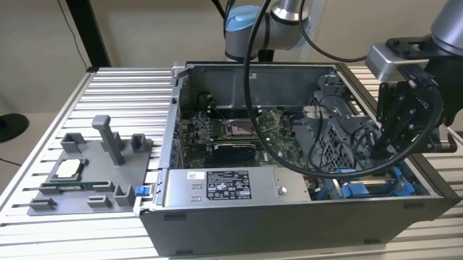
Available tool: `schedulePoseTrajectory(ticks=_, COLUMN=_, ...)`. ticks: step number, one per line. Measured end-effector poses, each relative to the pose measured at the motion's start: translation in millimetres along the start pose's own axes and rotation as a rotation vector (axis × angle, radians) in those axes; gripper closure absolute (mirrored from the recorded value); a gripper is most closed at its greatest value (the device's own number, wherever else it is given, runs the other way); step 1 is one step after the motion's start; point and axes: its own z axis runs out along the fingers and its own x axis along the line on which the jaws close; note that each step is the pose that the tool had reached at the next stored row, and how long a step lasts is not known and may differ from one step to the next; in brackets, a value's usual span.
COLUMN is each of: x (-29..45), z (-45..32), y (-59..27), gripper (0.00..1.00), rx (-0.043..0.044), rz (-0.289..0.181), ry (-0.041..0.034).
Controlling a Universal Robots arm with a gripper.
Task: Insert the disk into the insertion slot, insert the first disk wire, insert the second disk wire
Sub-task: 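Insert the second disk wire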
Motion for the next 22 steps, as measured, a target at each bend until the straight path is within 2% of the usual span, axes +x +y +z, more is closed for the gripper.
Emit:
schedulePoseTrajectory(ticks=12, x=0.4, z=2.2, y=0.0, gripper=1.00, rx=0.0001, rz=0.000, ry=-0.0001)
schedulePoseTrajectory(ticks=19, x=0.9, z=12.4, y=0.2, gripper=1.00, rx=0.0076, rz=0.000, ry=-0.0007)
schedulePoseTrajectory(ticks=22, x=1.0, z=14.7, y=0.2, gripper=1.00, rx=0.0078, rz=0.000, ry=-0.0004)
